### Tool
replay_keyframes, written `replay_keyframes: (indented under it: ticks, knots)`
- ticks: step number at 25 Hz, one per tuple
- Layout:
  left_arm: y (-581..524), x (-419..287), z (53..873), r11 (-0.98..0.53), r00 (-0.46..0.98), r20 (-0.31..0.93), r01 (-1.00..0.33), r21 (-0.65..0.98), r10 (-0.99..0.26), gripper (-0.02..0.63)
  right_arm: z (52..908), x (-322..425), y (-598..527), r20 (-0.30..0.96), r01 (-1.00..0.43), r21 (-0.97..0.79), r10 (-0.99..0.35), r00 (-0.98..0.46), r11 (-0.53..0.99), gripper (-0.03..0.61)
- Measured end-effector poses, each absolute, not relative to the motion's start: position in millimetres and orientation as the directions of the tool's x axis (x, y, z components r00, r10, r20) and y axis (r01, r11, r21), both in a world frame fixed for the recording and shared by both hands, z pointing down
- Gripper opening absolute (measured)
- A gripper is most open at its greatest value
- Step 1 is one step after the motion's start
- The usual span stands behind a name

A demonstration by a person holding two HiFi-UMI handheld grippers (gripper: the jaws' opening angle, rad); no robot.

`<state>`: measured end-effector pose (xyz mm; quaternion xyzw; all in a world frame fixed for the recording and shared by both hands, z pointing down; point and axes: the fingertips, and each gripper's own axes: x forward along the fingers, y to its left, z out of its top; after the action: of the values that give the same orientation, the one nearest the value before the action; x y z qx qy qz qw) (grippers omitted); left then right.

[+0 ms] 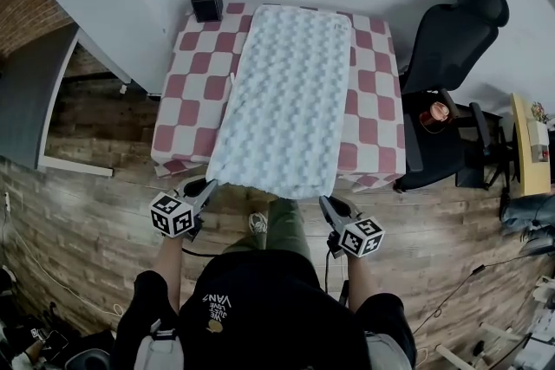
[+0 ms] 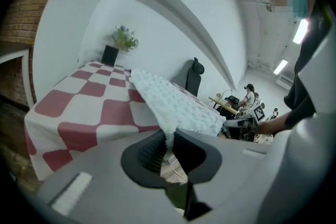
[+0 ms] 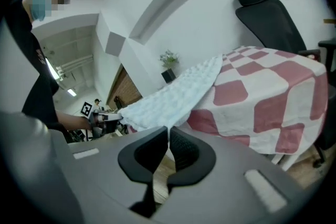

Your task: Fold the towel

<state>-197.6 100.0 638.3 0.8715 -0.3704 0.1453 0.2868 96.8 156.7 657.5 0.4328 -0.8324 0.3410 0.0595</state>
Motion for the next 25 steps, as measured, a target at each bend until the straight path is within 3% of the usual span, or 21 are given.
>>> replay_keyframes:
  ticks: [15,25]
  knots:
    - [111.3,-171.7,485.3,-0.739,0.845,0.144,-0.523,0.424,-0.515,0.032,489.7,152.7,174.1,-0.033,-0.620,-0.596,-0.787,-0.616,0.510,0.015]
    - [71.5,-164.3,418.6,-0.811,0.861,-0.005,-0.478,0.339,-0.509,0.034,420.2,164.2,128.8,-0.153,-0.645,-0.497,-0.791,-0.593,0.580,0.015]
